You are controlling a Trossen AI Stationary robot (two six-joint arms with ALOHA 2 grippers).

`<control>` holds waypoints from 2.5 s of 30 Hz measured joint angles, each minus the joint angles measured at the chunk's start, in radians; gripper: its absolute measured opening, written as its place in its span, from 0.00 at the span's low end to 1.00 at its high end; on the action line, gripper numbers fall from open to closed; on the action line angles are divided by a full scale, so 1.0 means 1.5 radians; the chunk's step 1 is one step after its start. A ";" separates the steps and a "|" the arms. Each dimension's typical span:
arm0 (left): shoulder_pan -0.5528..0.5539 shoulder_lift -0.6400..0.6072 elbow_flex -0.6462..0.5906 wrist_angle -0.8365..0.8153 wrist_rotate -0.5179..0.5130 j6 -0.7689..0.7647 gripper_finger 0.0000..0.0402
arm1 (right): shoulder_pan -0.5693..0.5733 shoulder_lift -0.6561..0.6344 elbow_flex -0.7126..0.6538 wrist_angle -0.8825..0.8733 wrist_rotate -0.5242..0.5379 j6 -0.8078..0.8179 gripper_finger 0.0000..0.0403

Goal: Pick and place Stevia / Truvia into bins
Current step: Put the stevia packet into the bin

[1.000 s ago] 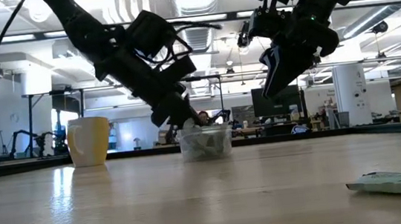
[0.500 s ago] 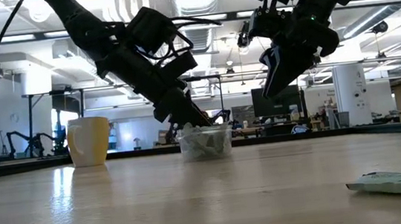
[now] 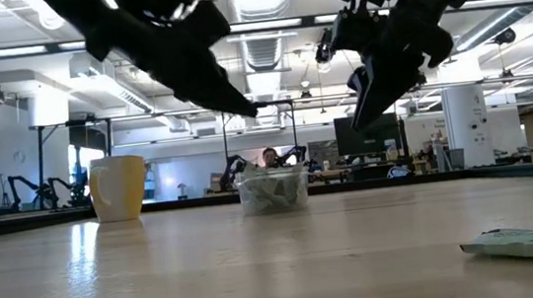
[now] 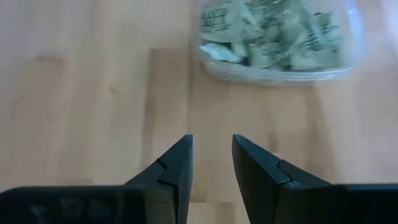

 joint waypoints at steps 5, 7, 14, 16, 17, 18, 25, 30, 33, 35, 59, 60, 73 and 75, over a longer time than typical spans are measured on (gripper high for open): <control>-0.080 -0.020 -0.032 0.016 0.016 -0.023 0.53 | 0.007 0.004 -0.006 0.007 -0.098 0.056 0.26; -0.118 -0.020 -0.047 0.017 0.016 -0.026 0.53 | 0.023 0.004 -0.013 0.009 -0.124 0.074 0.27; -0.215 -0.004 -0.063 0.028 0.015 -0.041 0.53 | 0.142 0.006 -0.050 0.037 -0.140 0.149 0.29; -0.228 -0.002 -0.071 0.050 0.013 -0.040 0.53 | 0.179 0.006 -0.051 0.038 -0.136 0.187 0.29; -0.233 -0.001 -0.075 0.067 0.013 -0.038 0.53 | 0.198 0.006 -0.051 0.037 -0.135 0.208 0.29; -0.235 -0.001 -0.079 0.078 0.014 -0.035 0.53 | 0.217 0.006 -0.050 0.037 -0.135 0.229 0.29; -0.234 0.000 -0.087 0.083 -0.002 -0.022 0.53 | 0.365 0.006 -0.052 0.036 -0.022 0.343 0.26; -0.234 0.000 -0.090 0.101 -0.009 -0.017 0.53 | 0.450 0.015 -0.052 0.037 0.060 0.408 0.24; -0.235 0.000 -0.090 0.104 -0.008 -0.017 0.53 | 0.481 0.036 -0.052 0.041 0.134 0.417 0.23; -0.234 0.000 -0.090 0.116 -0.008 -0.017 0.53 | 0.489 0.056 -0.052 0.042 0.166 0.417 0.23; -0.234 0.000 -0.091 0.128 -0.011 -0.017 0.53 | 0.486 0.136 -0.049 0.026 0.227 0.432 0.12; -0.234 0.000 -0.091 0.128 -0.011 -0.017 0.53 | 0.484 0.136 -0.049 0.027 0.249 0.419 0.09; -0.230 0.000 -0.091 0.124 -0.013 -0.016 0.53 | 0.410 0.133 -0.015 0.045 0.719 0.236 0.02; -0.230 0.000 -0.091 0.122 -0.013 -0.016 0.53 | 0.376 0.133 -0.008 0.065 0.742 0.199 0.02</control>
